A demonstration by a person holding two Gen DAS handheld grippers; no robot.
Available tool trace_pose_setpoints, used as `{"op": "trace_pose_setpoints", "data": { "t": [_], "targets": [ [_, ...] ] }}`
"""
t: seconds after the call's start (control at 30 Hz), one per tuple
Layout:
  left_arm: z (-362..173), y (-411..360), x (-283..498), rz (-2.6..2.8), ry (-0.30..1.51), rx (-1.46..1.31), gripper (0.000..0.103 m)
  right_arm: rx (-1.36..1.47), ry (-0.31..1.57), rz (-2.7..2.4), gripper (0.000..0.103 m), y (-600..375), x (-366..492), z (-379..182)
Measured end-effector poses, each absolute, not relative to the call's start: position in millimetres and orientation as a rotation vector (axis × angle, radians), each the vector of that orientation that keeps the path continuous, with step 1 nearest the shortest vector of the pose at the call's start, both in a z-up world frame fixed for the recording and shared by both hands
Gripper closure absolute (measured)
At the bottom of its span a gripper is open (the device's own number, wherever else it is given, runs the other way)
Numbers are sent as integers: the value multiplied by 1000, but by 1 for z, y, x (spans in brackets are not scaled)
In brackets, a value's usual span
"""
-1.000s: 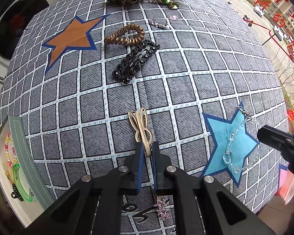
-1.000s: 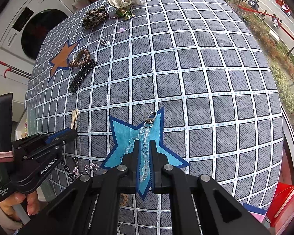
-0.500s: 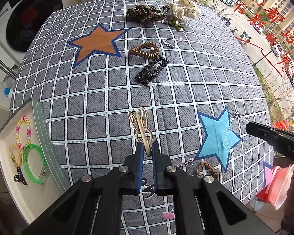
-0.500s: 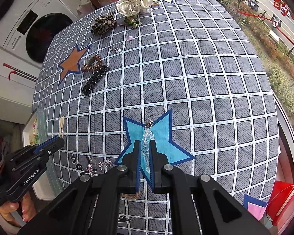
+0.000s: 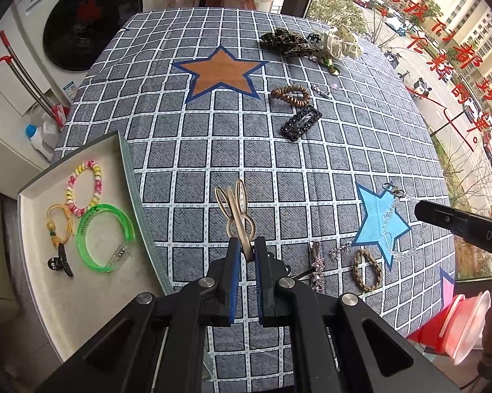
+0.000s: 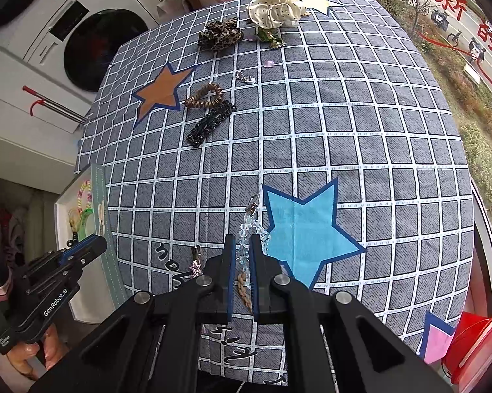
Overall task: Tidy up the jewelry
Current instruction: 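Lift the bunny clip and crystal chain and carry both toward the white tray, then lower the chain and bunny clip into the tray and open both tools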
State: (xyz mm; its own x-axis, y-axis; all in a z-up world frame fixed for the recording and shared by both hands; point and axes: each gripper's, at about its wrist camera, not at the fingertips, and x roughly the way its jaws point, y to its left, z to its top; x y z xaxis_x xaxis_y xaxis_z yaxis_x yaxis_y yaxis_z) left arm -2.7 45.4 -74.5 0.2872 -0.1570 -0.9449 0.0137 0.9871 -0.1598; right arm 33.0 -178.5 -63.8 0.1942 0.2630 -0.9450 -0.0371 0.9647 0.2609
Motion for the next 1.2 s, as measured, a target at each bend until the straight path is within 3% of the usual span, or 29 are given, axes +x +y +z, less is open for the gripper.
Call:
{"op": "trace_pose_setpoints", "data": {
  "t": [0.67, 1.2],
  "targets": [
    [-96, 193, -85, 178, 1291, -294, 88, 13, 1386, 642, 95, 34, 6, -50],
    [-151, 229, -87, 285, 1359, -314, 88, -102, 1595, 753, 95, 121, -16, -144]
  ]
}}
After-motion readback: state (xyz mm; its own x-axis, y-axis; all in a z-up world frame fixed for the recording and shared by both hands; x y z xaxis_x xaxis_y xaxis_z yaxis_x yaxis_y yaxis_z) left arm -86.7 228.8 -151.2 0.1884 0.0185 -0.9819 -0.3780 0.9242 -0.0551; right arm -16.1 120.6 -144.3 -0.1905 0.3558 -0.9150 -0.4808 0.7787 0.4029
